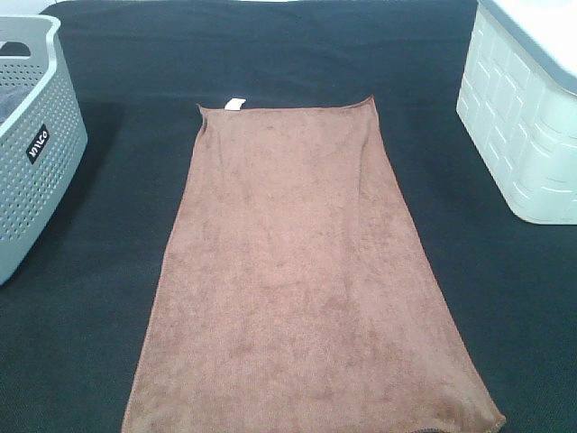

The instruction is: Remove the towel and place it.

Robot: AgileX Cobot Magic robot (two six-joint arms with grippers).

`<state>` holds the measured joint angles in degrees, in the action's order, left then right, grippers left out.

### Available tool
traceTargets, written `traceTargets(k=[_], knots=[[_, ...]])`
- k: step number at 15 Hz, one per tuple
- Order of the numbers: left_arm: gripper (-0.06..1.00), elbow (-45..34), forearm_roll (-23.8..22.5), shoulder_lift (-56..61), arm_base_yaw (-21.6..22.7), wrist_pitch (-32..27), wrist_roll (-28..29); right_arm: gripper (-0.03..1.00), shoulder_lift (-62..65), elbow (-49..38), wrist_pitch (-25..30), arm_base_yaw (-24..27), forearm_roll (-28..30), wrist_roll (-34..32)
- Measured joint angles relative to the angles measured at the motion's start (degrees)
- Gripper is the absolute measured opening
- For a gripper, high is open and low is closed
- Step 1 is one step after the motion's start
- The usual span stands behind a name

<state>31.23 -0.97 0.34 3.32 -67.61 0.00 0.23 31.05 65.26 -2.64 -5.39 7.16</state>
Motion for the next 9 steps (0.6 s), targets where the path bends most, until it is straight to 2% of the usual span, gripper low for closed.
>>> traceTargets(k=[1,6,9], knots=[[0.91,-0.5,0.0,0.0,0.0,0.9,0.0,0.76,0.0,-1.1,-2.7,0.0,0.0,0.1],[0.91,-0.7,0.0,0.0,0.0,2.1,0.0,0.76,0.0,-2.1,-4.0,0.0,0.1,0.1],[0.91,-2.7,0.2,0.0,-0.2,6.5,0.0,0.76,0.0,-2.1,-4.0,0.0,0.1,0.0]])
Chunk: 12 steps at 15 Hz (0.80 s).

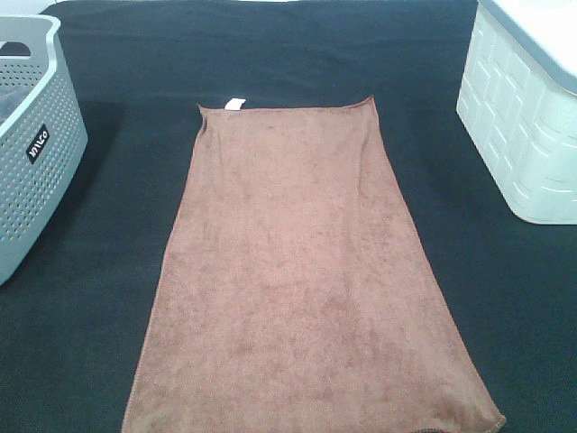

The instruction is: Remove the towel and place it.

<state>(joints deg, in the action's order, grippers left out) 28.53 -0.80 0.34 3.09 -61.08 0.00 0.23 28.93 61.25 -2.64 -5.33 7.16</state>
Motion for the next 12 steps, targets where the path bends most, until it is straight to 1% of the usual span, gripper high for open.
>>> traceTargets(k=[4,12], knots=[[0.91,-0.1,0.8,0.0,0.0,0.8,0.0,0.76,0.0,0.0,0.0,0.0,0.0,0.0],[0.91,-0.1,0.8,0.0,0.0,0.8,0.0,0.76,0.0,0.0,0.0,0.0,0.0,0.0]])
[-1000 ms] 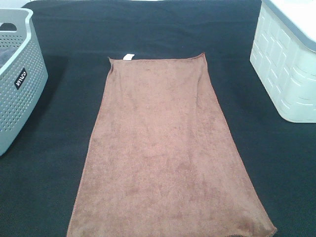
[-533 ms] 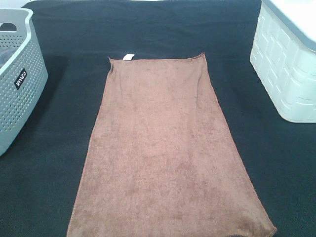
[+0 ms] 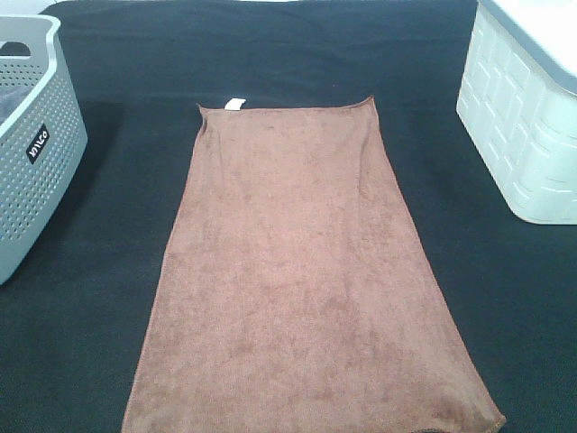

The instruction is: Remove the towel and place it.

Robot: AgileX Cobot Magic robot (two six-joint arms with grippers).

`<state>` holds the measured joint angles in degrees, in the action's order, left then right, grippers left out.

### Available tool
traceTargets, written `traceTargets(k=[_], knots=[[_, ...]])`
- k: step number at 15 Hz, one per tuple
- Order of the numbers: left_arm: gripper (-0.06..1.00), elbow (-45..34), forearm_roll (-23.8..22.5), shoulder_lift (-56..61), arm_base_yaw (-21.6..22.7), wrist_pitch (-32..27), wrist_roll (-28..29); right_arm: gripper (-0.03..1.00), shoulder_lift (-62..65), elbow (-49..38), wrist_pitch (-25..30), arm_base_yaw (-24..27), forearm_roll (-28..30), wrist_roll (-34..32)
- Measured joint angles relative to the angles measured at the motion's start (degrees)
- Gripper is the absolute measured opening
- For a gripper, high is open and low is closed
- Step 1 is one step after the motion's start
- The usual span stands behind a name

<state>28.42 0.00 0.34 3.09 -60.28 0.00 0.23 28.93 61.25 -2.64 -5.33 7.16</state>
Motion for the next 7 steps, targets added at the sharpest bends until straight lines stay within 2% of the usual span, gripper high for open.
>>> traceTargets(k=[7], knots=[[0.91,0.0,0.0,0.0,0.0,0.0,0.0,0.76,0.0,0.0,0.0,0.0,0.0,0.0]])
